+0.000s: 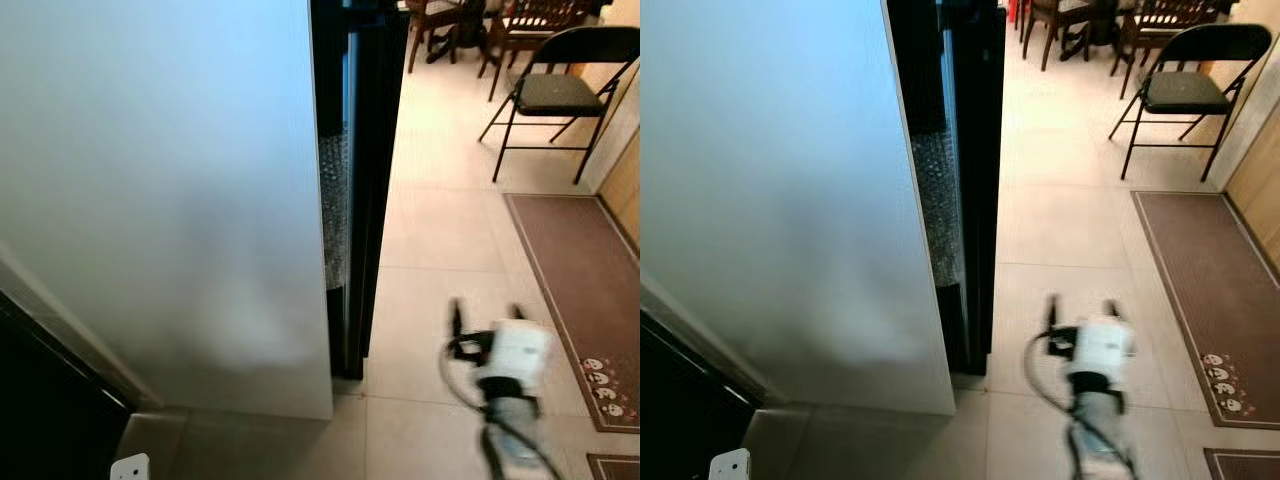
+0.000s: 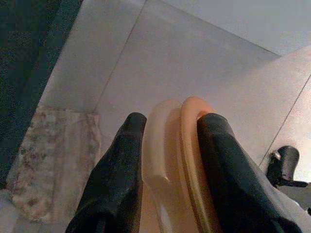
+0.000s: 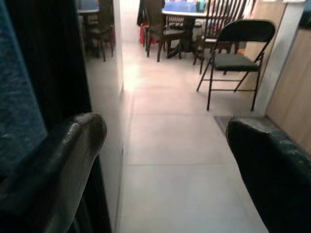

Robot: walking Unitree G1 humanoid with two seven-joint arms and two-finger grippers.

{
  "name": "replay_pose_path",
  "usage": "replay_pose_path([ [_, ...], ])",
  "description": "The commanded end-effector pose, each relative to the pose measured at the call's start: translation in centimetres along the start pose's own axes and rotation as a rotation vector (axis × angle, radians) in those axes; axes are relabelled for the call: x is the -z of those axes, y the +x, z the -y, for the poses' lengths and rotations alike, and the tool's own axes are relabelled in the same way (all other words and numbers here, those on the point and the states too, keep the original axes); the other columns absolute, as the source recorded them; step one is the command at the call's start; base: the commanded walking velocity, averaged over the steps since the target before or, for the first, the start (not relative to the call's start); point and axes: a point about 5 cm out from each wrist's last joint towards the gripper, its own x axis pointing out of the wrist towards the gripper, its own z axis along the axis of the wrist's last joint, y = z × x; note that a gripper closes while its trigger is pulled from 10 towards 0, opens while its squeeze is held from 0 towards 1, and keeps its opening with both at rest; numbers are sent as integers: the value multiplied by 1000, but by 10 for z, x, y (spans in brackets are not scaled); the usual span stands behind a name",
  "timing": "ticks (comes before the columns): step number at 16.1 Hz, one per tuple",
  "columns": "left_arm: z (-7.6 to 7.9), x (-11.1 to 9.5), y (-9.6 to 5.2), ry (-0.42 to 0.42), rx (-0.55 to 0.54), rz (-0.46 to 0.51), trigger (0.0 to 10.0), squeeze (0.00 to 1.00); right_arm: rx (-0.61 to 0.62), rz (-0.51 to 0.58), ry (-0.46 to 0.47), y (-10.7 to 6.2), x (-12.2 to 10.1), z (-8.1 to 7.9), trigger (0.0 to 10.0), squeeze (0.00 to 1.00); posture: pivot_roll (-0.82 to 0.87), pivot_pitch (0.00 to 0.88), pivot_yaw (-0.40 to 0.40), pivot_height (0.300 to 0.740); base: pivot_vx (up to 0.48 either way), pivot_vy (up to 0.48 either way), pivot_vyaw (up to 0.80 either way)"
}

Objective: Restocking fridge

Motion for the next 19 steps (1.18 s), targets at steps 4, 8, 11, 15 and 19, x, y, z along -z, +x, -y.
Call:
replay_pose_path([
  [4, -12, -1, -1, 1, -36, -4, 10000, 0, 47, -14, 43, 2, -10, -7, 10000, 0, -193, 0, 50, 740, 0, 0, 0],
  [8, -11, 7, -3, -12, -43, -23, 10000, 0, 123, 2, 38, 14, -18, 14, 10000, 0, -146, 0, 105, 740, 0, 0, 0],
  [11, -18, 19, -7, -19, -44, -40, 10000, 0, 136, -13, 68, 19, -22, 9, 10000, 0, -129, 0, 93, 740, 0, 0, 0],
  [15, -22, 27, -9, -32, -52, -54, 10000, 0, -15, -15, 54, 18, -24, -20, 10000, 0, -115, 0, 82, 740, 135, 0, 0],
  [19, -2, 28, -6, -15, -15, -51, 10000, 0, 3, -18, 71, 21, -27, -18, 10000, 0, -122, 0, 73, 740, 295, 0, 545],
])
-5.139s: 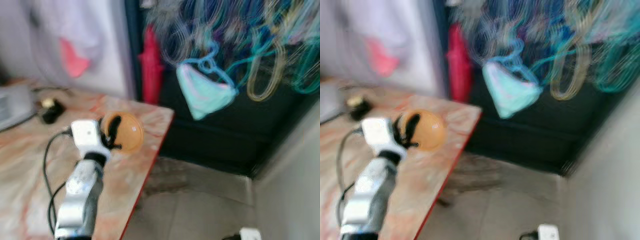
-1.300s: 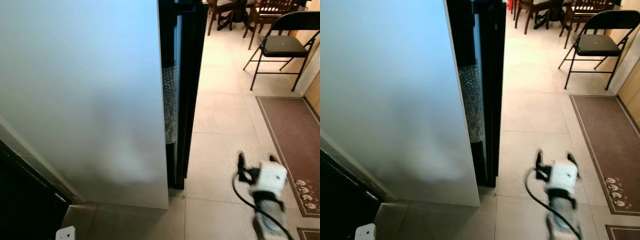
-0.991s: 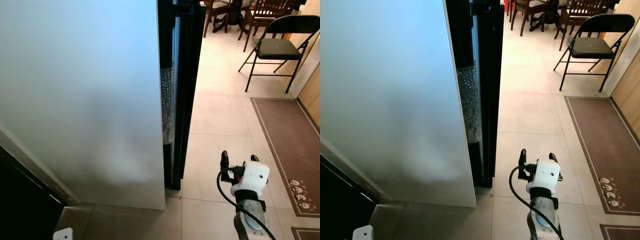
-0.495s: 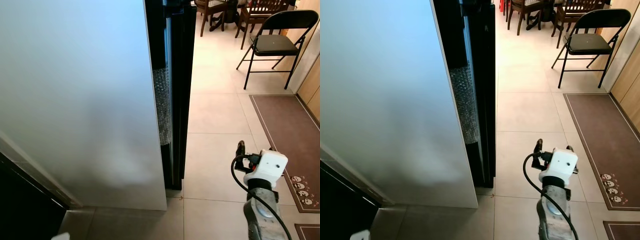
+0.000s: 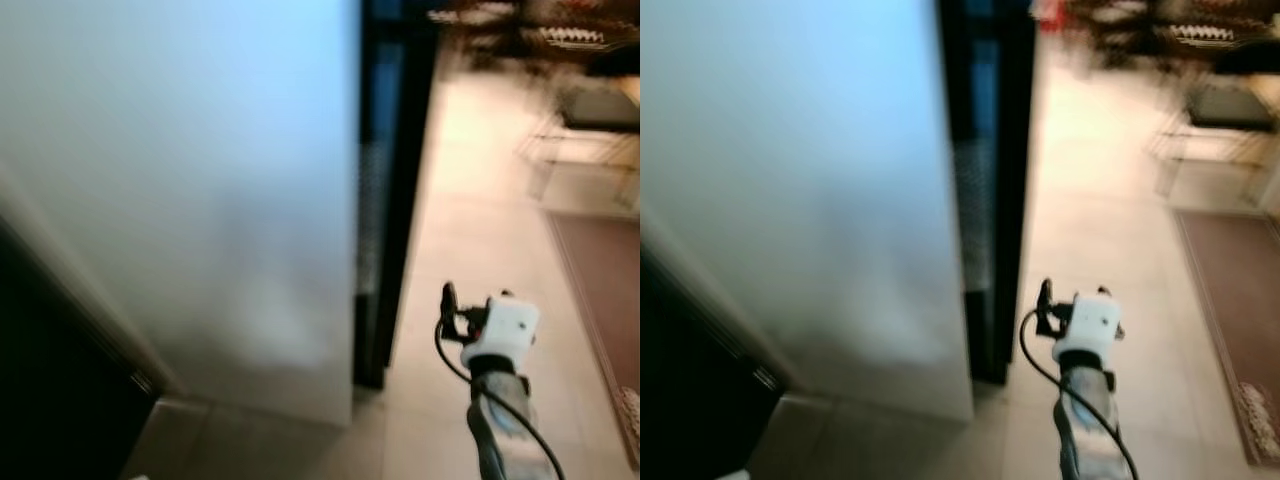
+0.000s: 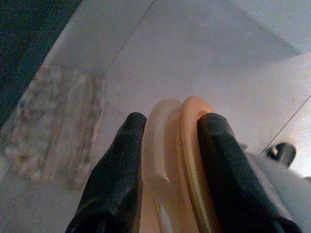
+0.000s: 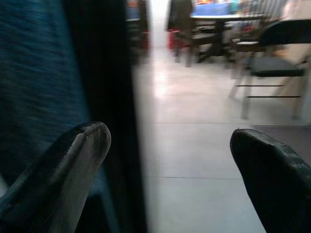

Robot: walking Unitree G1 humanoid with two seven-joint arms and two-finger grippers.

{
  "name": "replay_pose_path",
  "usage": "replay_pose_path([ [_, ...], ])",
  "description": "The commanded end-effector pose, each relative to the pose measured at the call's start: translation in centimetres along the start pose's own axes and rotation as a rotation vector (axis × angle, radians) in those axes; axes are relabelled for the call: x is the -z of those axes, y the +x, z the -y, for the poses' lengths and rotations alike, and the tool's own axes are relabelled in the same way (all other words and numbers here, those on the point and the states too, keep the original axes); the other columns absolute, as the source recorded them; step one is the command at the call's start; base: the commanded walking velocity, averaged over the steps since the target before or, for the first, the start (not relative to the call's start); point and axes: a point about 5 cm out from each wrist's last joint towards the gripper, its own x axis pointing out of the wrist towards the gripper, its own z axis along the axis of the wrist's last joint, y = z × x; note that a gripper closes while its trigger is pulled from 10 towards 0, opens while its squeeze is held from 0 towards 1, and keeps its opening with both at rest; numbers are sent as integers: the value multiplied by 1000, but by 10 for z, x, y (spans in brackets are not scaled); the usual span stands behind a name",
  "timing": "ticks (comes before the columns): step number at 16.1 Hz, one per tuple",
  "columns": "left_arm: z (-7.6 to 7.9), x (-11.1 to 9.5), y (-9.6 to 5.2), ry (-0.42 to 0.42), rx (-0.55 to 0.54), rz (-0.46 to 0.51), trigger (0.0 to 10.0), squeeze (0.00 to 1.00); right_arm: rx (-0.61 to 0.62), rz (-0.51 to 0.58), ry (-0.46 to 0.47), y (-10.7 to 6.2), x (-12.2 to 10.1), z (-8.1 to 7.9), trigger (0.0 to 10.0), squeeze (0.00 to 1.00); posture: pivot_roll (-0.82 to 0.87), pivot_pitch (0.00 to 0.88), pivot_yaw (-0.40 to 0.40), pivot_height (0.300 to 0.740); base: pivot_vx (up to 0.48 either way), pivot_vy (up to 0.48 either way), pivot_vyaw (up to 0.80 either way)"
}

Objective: Restocking fridge

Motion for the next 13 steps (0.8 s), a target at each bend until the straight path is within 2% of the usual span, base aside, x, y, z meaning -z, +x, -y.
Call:
replay_pose_path([
  [1, 3, -9, 2, 29, 0, 27, 10000, 0, -18, 17, -2, 2, -7, -2, 10000, 0, -123, 0, 66, 740, 300, 0, 0],
  [4, 7, -4, 1, 17, -9, 26, 10000, 0, -58, 18, -11, 1, -11, -5, 10000, 0, -88, 0, 45, 740, 300, 0, 0],
  [6, 12, 5, 0, 20, -11, 10, 10000, 0, -26, 25, -20, 0, -11, -1, 10000, 0, -72, 0, 55, 740, 281, 0, 0],
  [8, 16, 18, -2, 38, -12, -11, 10000, 0, 11, 4, 25, 0, -6, -2, 10000, 0, -91, 0, 75, 740, 0, 0, 0],
  [11, 2, 20, -4, 27, -35, -12, 10000, 0, 96, 49, 37, 0, -18, -1, 10000, 0, -110, 0, 80, 740, 0, 0, 0],
  [13, -12, 12, -5, 29, -46, 0, 10000, 0, 182, 39, 31, -5, -16, 11, 10000, 0, -109, 0, 81, 740, 0, 0, 0],
])
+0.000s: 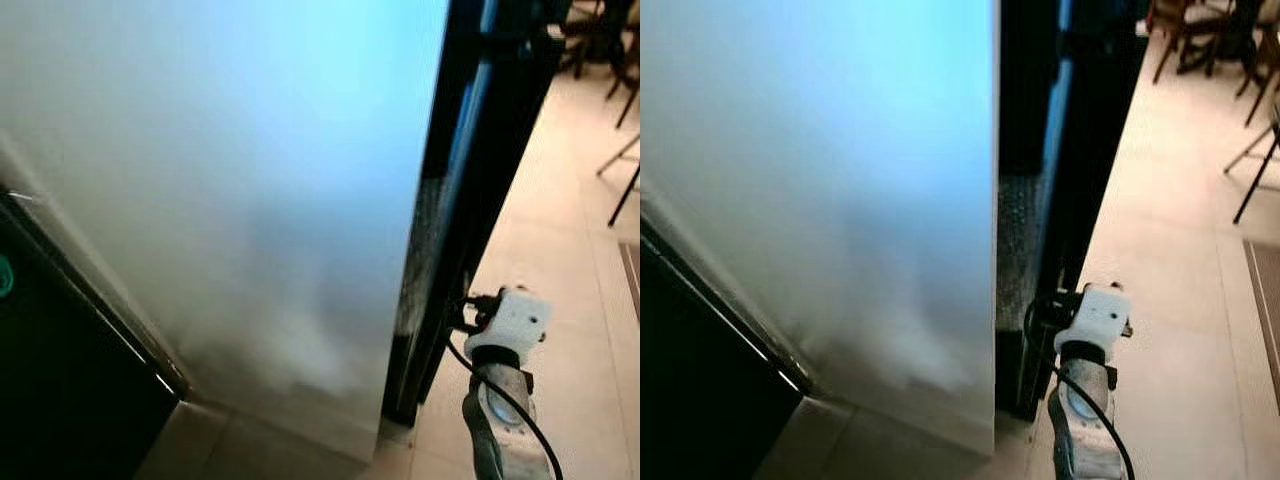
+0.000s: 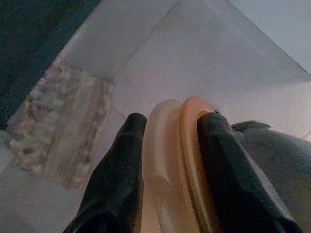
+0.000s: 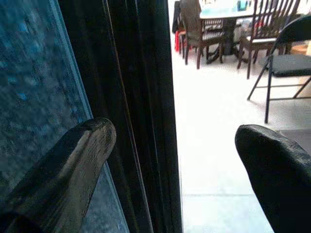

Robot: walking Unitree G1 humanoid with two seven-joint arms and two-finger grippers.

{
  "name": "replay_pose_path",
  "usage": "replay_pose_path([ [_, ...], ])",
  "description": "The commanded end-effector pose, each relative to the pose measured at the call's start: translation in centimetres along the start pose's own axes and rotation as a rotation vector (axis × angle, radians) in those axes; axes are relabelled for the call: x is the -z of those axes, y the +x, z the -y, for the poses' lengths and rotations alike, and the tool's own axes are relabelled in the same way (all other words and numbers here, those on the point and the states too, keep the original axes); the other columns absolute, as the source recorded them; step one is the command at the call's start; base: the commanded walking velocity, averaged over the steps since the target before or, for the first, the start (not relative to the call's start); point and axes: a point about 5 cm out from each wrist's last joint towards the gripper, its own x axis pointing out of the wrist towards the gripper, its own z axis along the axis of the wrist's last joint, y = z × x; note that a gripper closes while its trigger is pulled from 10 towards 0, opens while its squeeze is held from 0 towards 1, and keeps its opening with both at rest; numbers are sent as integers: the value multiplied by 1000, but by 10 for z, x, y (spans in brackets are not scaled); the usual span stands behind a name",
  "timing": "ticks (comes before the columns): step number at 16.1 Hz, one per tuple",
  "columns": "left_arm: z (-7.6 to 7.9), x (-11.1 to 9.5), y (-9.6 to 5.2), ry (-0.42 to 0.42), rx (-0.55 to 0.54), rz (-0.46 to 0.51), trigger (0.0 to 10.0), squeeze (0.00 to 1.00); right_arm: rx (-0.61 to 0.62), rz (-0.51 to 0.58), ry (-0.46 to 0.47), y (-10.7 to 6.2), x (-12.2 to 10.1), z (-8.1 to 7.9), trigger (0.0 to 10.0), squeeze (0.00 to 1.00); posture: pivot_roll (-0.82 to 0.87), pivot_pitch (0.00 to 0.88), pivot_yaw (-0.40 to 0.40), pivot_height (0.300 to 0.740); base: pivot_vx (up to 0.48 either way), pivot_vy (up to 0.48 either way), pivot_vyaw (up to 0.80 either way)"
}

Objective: Restocking fridge

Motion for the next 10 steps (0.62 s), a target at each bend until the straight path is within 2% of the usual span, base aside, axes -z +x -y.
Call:
replay_pose_path([
  [1, -22, -6, -2, -2, -26, 0, 10000, 0, 33, -28, -5, 0, 4, 11, 10000, 0, -110, 0, 85, 740, 0, 0, 0],
  [2, -24, -6, -2, -2, -27, 1, 10000, 0, 33, -29, -5, 1, 4, 11, 10000, 0, -110, 0, 85, 740, 0, 0, 0],
  [5, -30, -9, -3, 1, -27, 4, 10000, 0, 16, -56, -42, 16, 2, 17, 10000, 0, -107, 0, 88, 740, 0, 0, 0],
  [10, -31, -9, -3, -1, -21, 4, 10000, 0, 17, -62, -44, 17, 2, 17, 10000, 0, -107, 0, 88, 740, 0, 0, 0],
])
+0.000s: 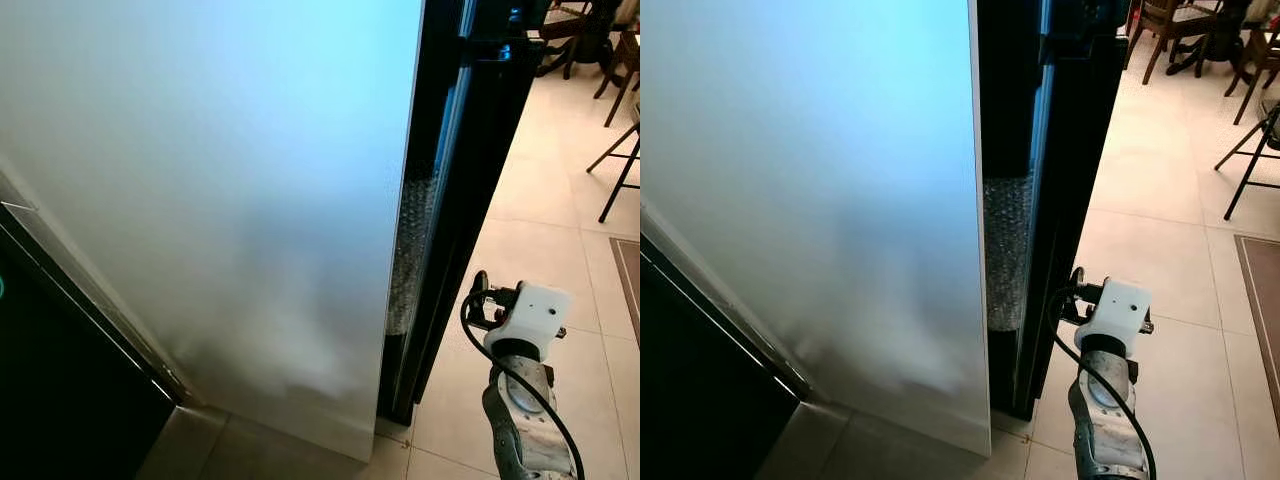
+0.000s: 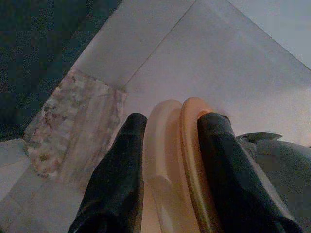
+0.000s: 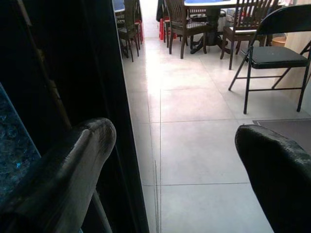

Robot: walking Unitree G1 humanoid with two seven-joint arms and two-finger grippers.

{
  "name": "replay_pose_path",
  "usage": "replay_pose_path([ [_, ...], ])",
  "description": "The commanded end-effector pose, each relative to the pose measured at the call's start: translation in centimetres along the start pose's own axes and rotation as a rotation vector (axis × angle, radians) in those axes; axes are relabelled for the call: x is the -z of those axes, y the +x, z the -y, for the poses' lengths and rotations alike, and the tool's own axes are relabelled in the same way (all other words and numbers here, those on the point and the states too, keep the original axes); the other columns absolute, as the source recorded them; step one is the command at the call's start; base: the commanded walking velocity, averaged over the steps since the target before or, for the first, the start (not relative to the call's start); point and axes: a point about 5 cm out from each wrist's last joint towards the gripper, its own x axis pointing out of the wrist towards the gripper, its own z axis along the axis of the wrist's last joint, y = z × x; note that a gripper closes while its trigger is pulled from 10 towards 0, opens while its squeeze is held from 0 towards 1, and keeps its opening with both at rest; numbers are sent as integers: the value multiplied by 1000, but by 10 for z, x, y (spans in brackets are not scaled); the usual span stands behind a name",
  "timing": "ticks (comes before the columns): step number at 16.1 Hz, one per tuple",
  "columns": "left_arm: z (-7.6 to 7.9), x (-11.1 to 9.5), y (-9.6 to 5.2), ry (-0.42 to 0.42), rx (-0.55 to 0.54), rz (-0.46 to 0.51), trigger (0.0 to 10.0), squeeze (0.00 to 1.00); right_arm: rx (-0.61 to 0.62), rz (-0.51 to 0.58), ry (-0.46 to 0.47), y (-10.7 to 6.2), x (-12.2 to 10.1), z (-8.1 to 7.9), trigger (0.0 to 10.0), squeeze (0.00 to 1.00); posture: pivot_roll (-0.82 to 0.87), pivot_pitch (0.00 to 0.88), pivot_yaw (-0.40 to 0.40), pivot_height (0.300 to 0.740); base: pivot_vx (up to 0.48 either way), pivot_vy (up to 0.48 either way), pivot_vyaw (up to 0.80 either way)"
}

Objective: Restocking fridge

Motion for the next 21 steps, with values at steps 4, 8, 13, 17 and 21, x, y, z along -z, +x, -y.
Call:
replay_pose_path([
  [4, 1, 1, 0, 6, 1, -6, 10000, 0, -314, -43, -90, 29, -13, -34, 10000, 0, -91, 0, 85, 740, 0, 0, 0],
  [8, 1, 0, 0, 0, 0, 0, 10000, 0, -324, -40, -83, 31, -13, -40, 10000, 0, -82, 0, 80, 740, 0, 0, 0],
  [13, 2, -1, 1, 4, 1, -1, 10000, 0, -306, -26, -80, 38, -18, -39, 10000, 0, -89, 0, 88, 740, 0, 0, 0],
  [17, 3, -3, 1, -3, 1, 2, 10000, 0, -306, 16, -79, 50, -34, -43, 10000, 0, -82, 0, 84, 740, 0, 0, 0],
  [21, 4, -3, 1, -5, 3, 1, 10000, 0, -310, 41, -96, 59, -43, -43, 10000, 0, -79, 0, 80, 740, 0, 0, 0],
])
